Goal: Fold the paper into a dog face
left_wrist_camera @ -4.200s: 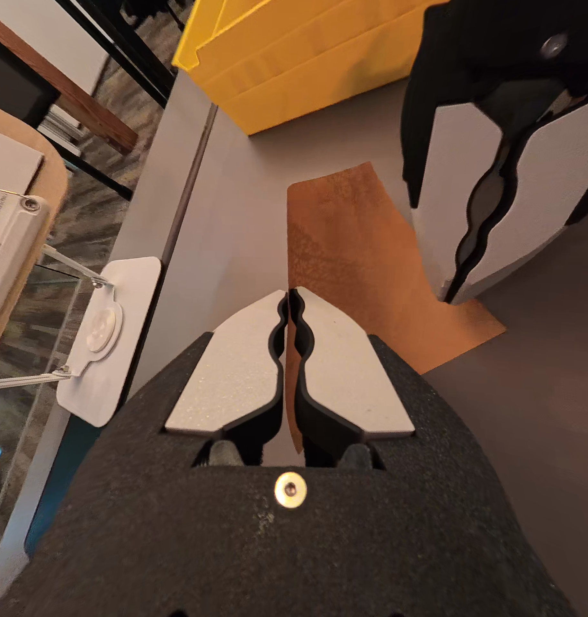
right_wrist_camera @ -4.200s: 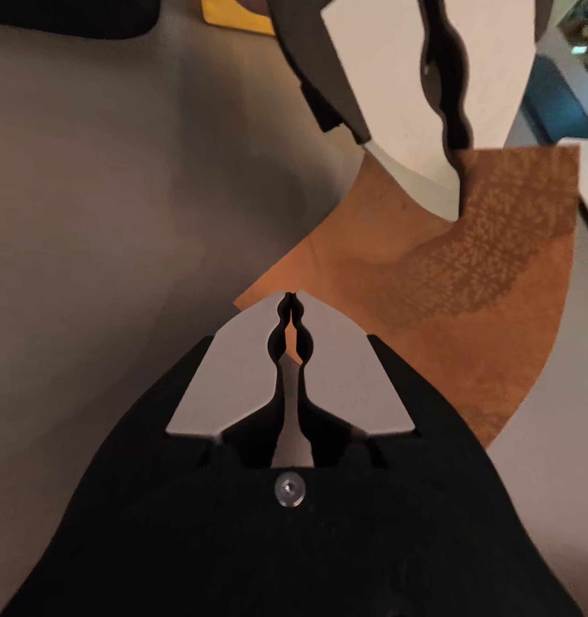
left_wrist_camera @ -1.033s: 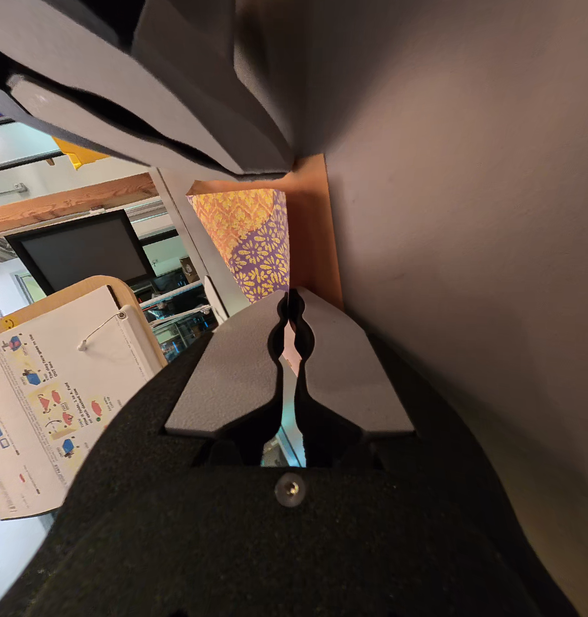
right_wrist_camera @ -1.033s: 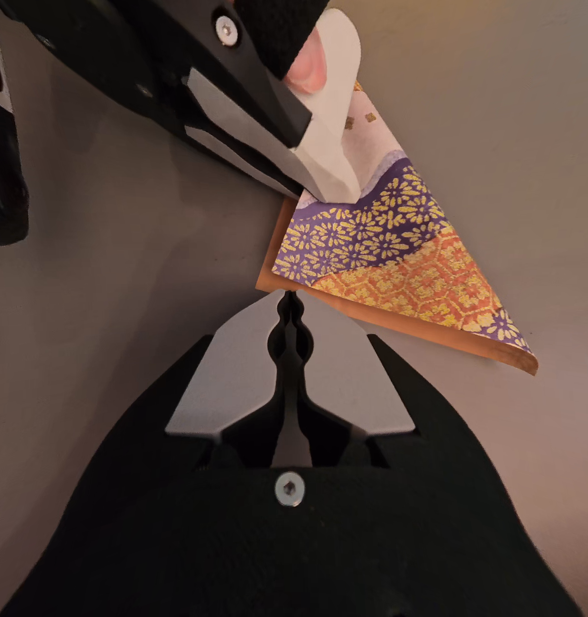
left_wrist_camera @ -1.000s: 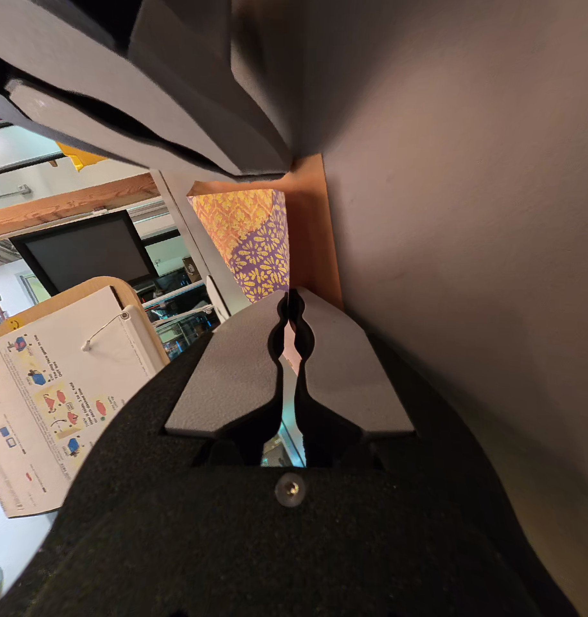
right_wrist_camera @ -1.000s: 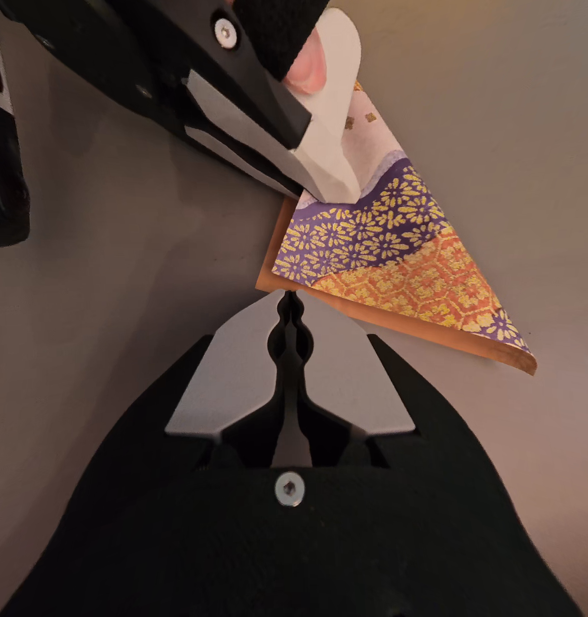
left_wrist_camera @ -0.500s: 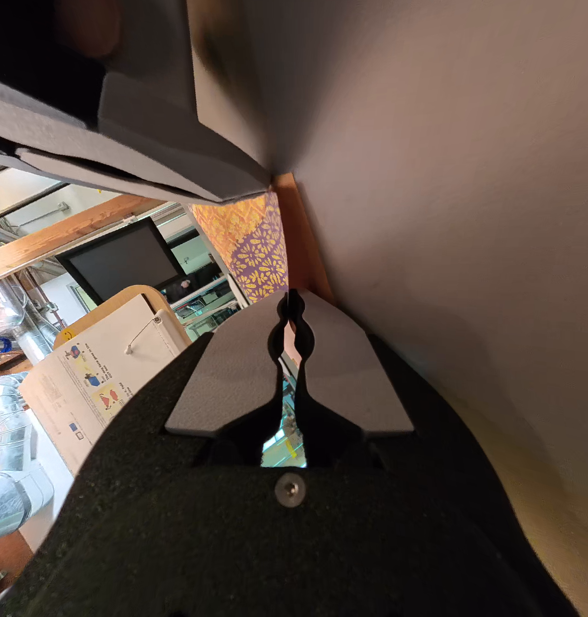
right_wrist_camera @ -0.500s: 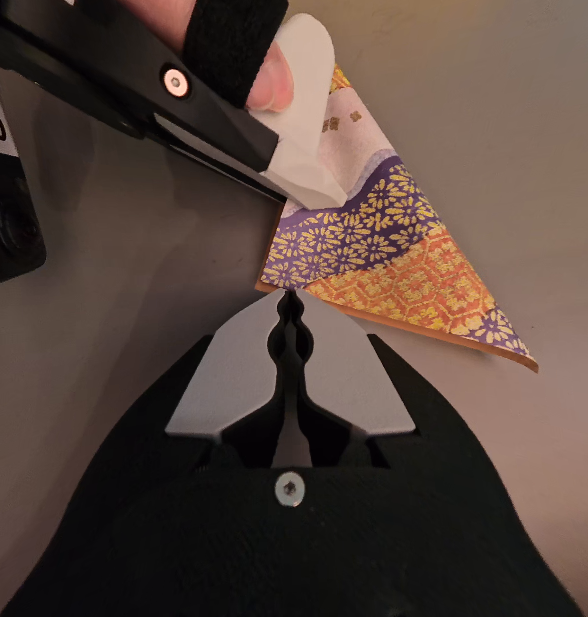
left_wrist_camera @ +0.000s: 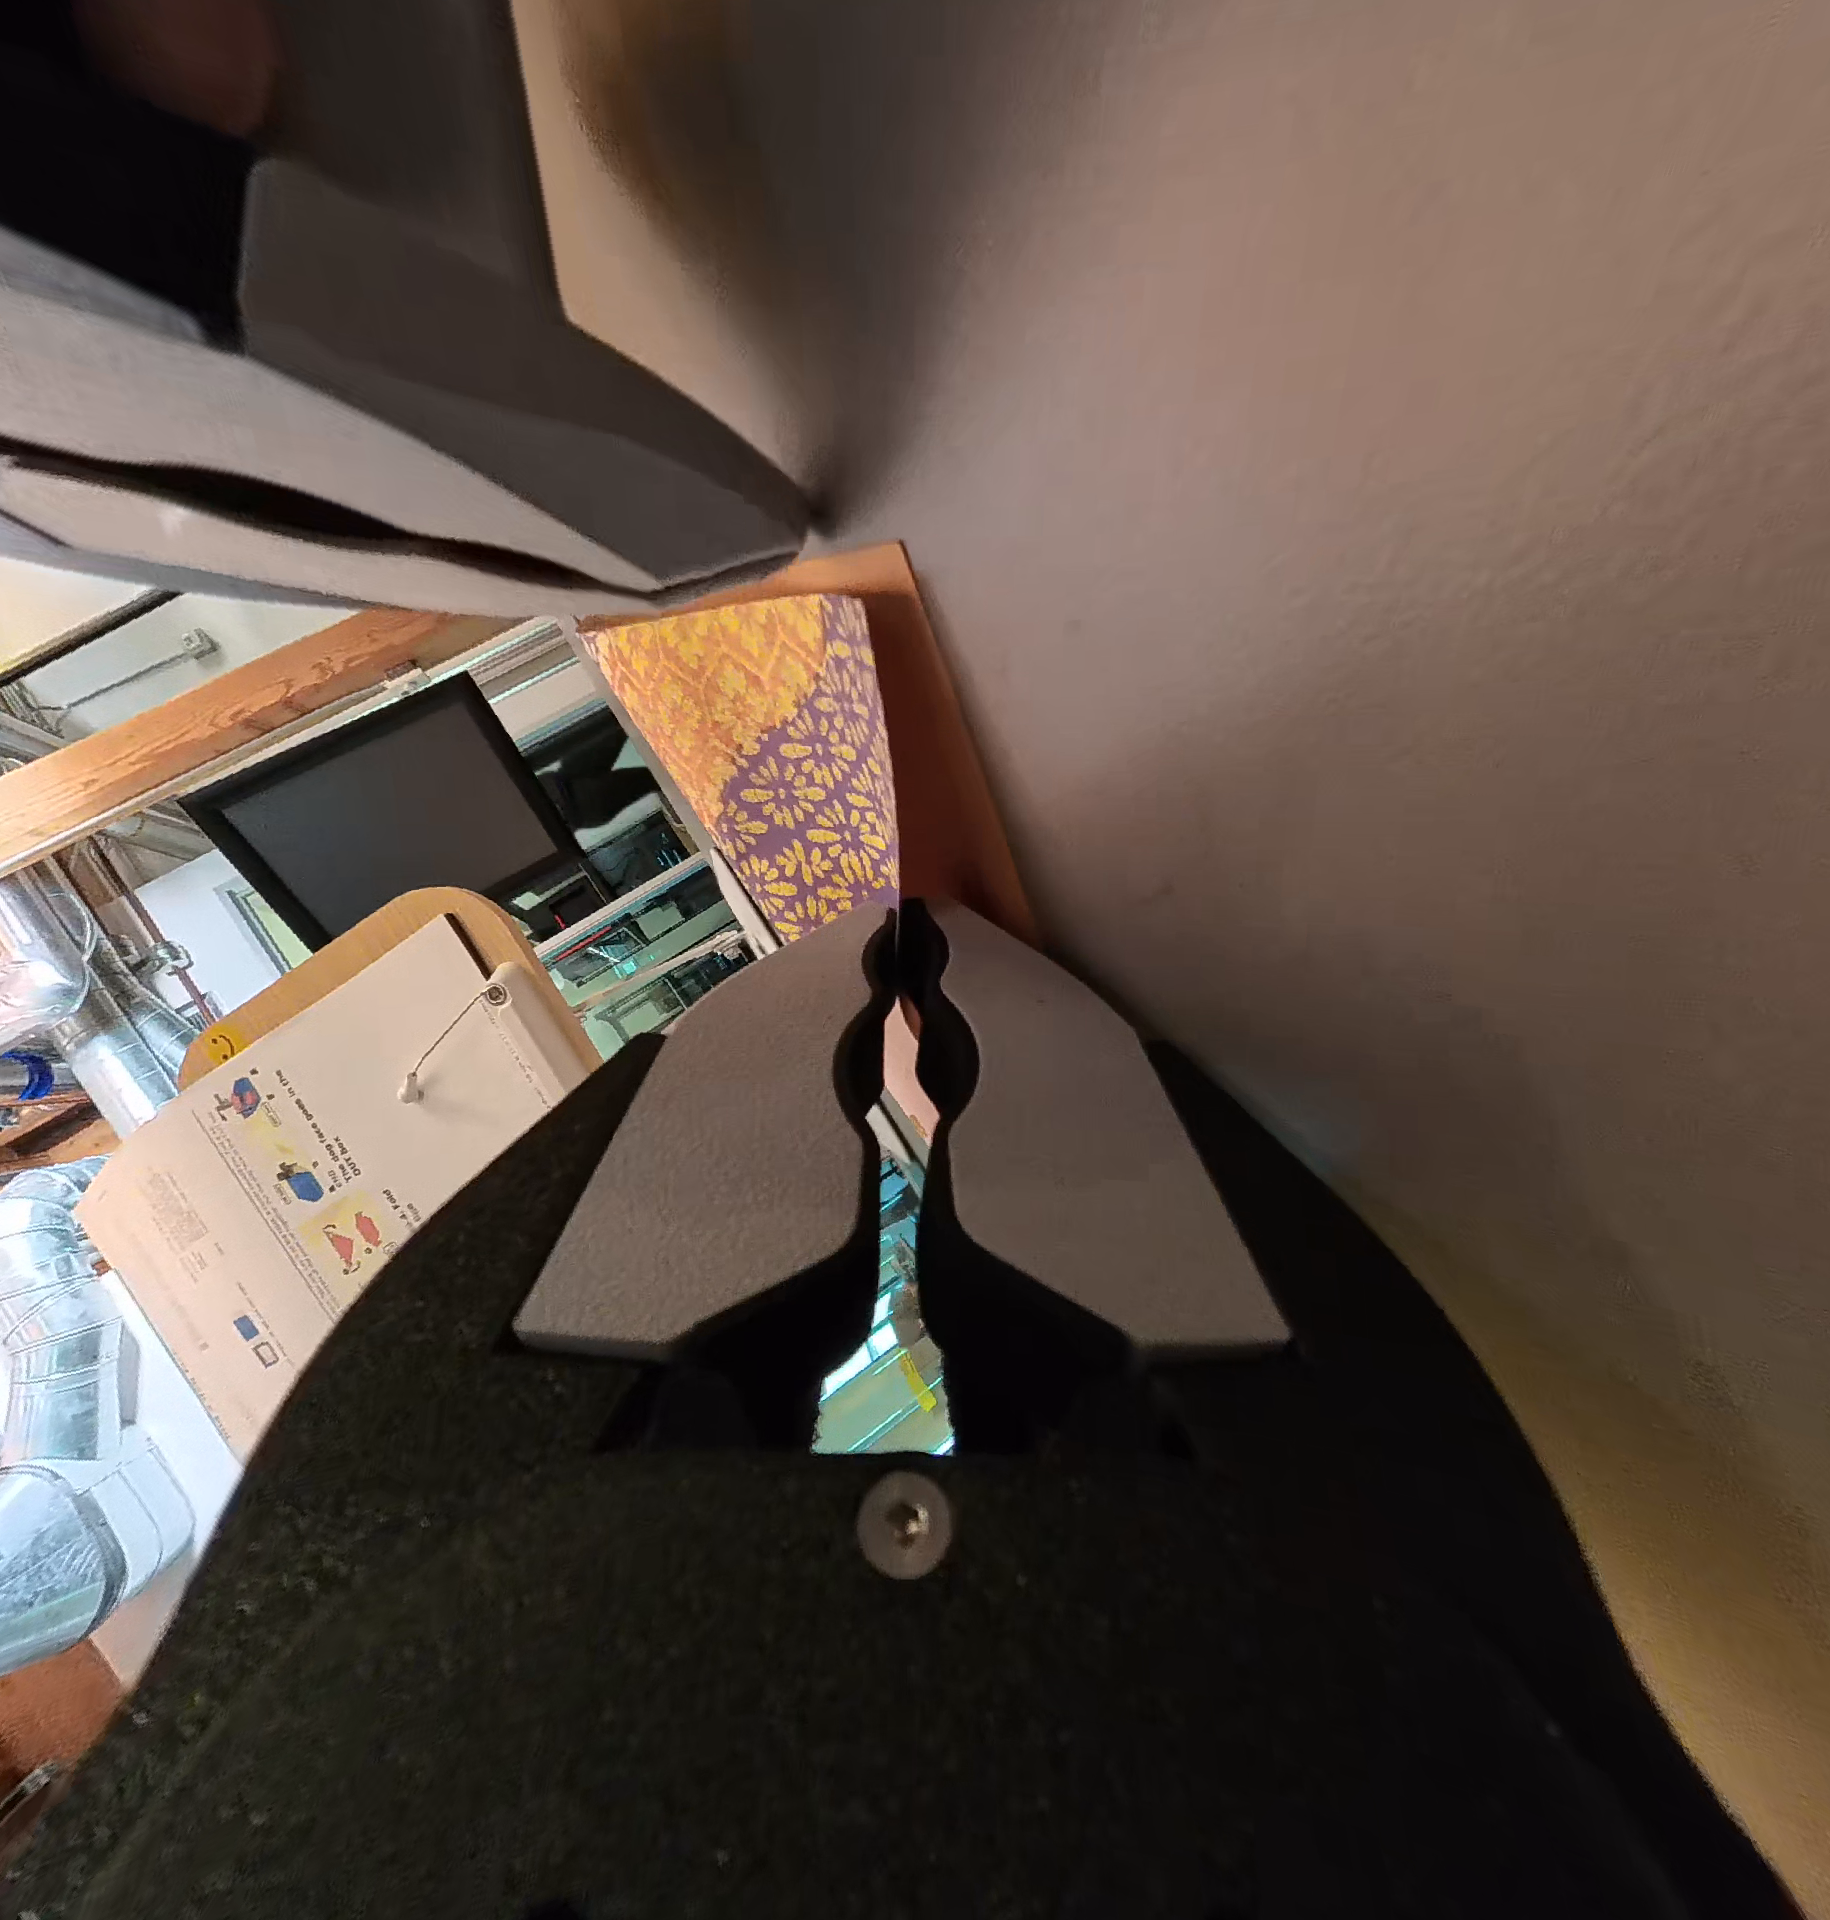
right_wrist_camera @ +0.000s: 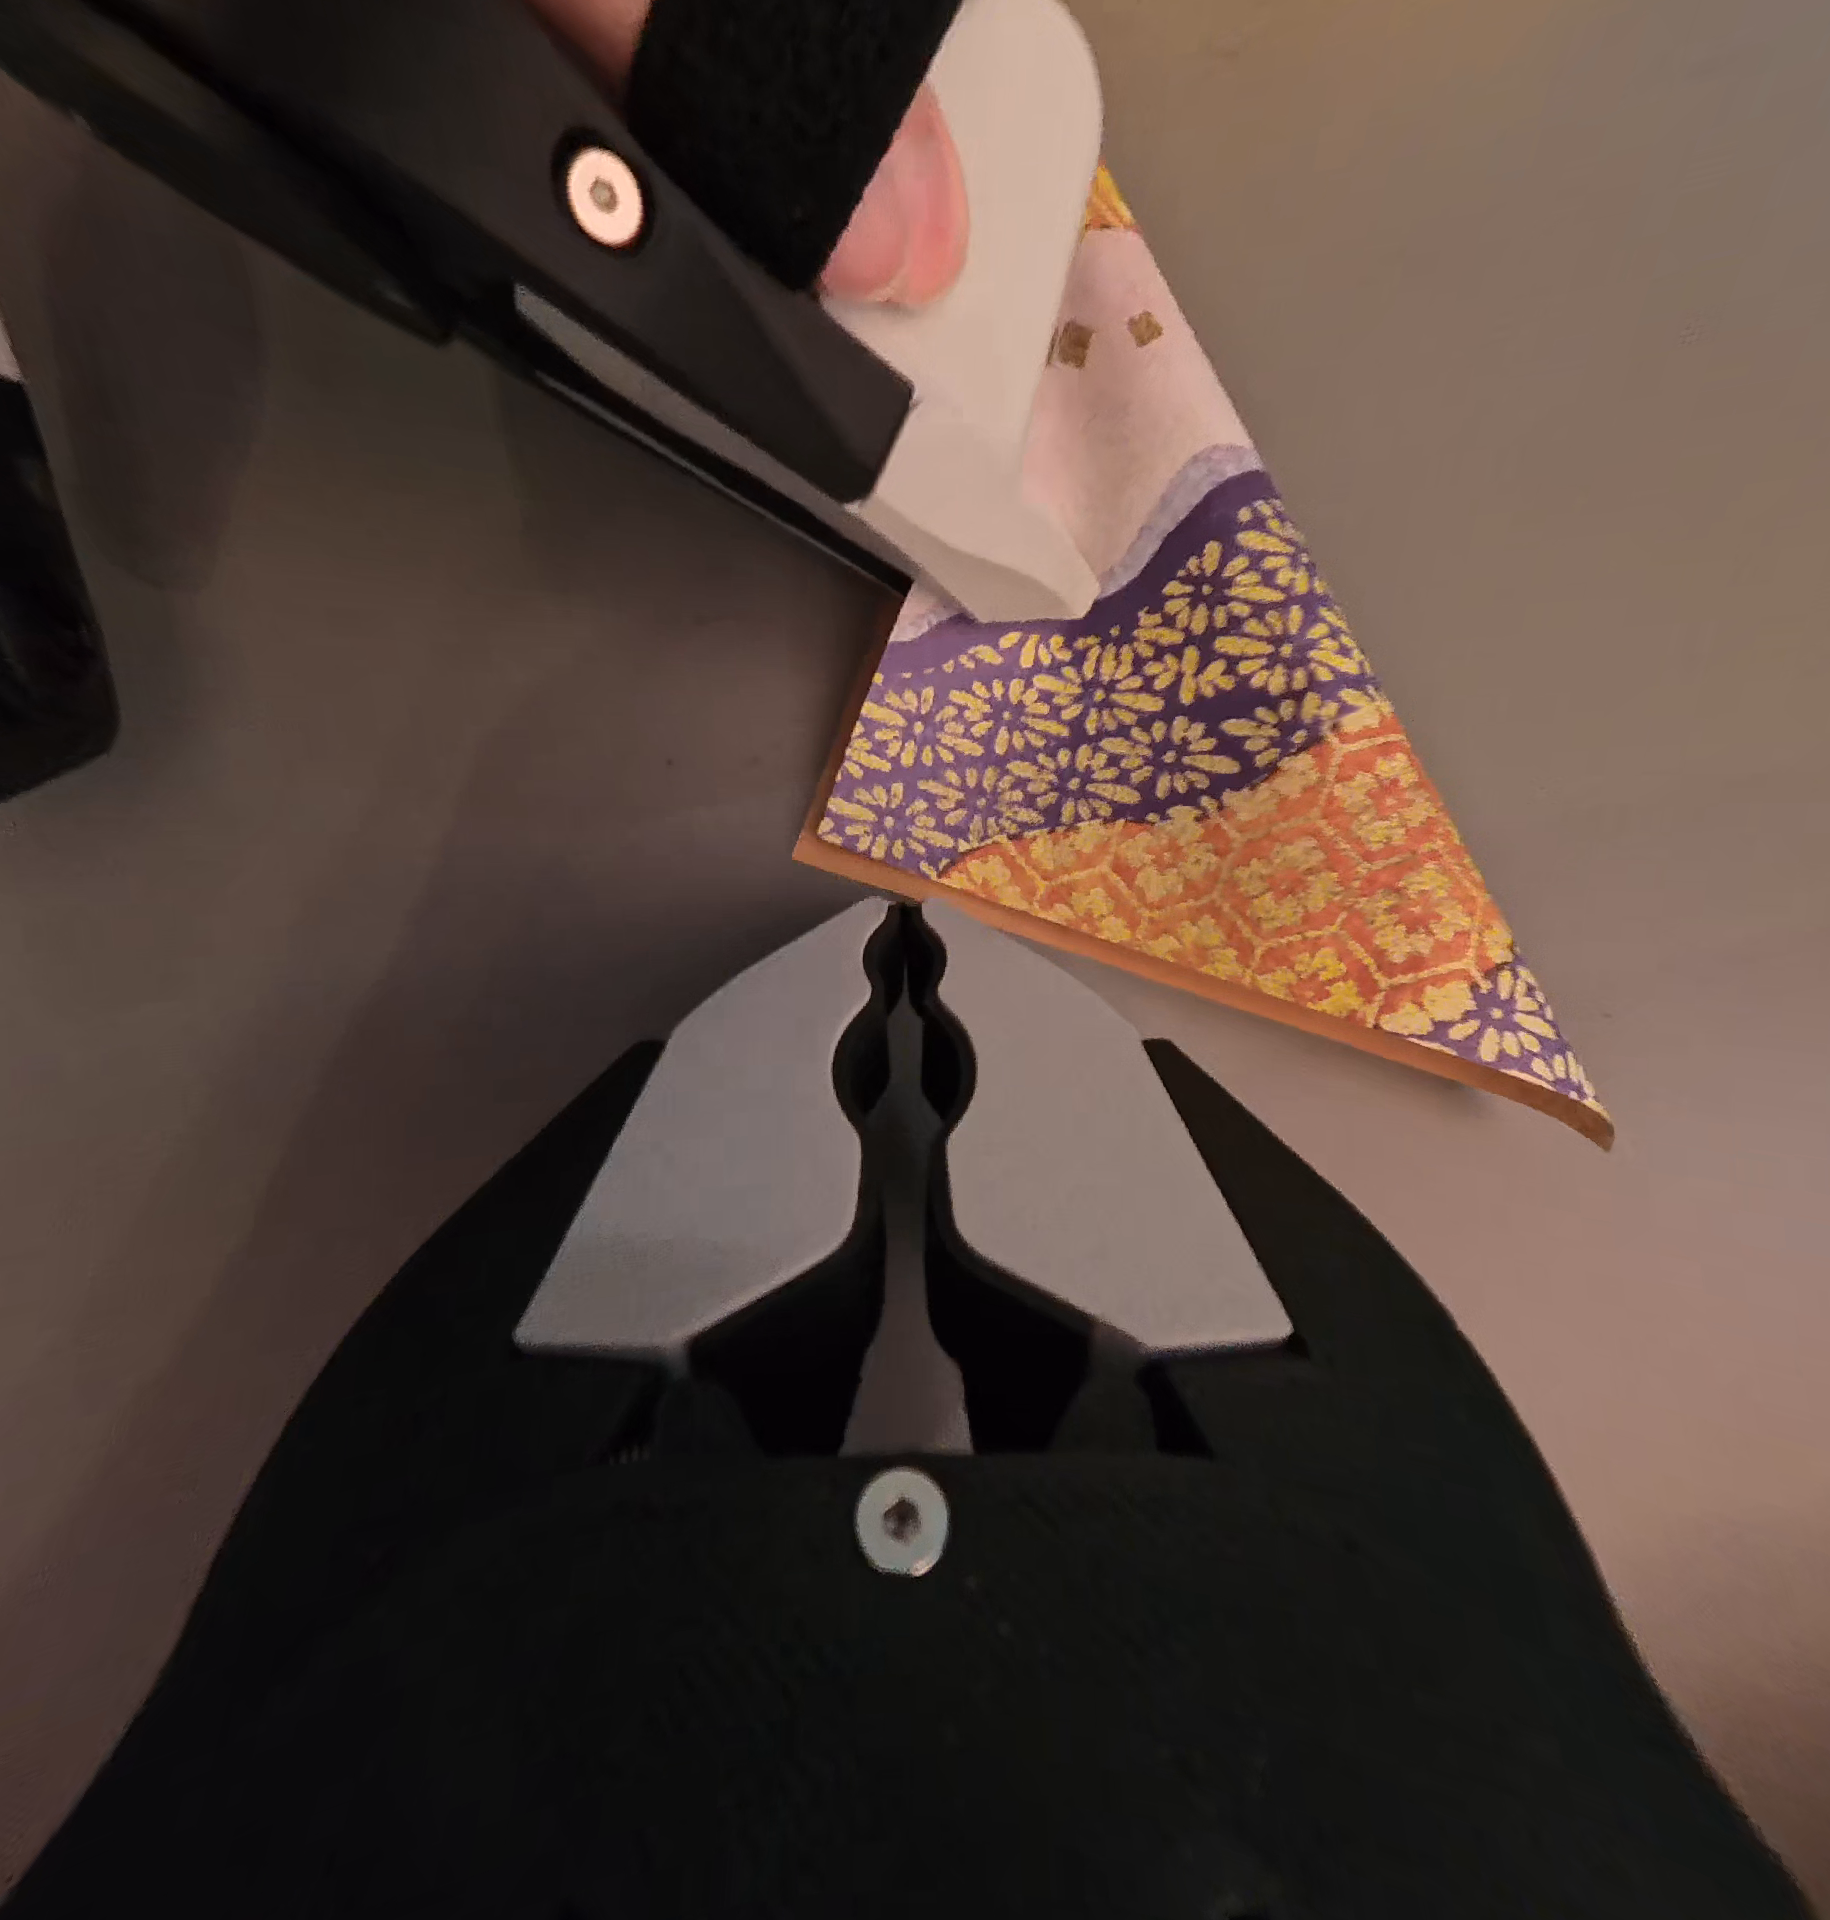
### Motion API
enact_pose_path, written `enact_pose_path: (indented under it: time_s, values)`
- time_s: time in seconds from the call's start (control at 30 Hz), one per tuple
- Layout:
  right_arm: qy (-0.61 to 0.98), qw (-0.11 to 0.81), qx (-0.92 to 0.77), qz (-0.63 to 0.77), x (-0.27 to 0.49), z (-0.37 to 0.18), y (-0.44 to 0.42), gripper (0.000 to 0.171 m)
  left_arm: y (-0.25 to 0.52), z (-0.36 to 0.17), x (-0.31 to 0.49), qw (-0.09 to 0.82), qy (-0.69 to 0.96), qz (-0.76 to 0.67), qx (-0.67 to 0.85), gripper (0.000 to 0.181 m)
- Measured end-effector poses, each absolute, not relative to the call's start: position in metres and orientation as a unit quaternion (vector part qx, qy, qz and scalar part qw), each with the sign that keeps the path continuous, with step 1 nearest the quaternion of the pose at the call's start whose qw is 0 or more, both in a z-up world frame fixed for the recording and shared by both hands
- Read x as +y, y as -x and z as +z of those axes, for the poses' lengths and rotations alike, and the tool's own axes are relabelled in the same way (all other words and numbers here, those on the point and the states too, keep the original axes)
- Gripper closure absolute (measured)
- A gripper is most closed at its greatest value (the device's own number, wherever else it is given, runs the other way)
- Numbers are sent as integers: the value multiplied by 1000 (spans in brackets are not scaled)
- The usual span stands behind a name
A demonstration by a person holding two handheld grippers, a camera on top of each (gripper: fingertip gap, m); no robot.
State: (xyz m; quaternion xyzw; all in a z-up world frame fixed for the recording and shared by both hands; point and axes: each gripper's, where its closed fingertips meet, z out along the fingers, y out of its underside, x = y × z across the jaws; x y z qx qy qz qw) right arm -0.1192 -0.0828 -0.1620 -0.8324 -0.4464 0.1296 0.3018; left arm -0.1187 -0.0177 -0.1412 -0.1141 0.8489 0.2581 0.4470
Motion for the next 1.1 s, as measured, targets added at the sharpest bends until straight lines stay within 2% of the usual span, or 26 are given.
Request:
enact_pose_path:
  time_s: [0.67,0.8,1.1]
  values:
    - [845,299,-422,135,-77,-161,121,169,123,-144,-22,449,99,269,846,181]
    - [834,302,-424,182,-85,-150,129,170,124,-145,-22,448,91,276,846,181]
    - [817,320,-461,130,-84,-138,105,170,127,-147,-23,447,86,284,844,181]
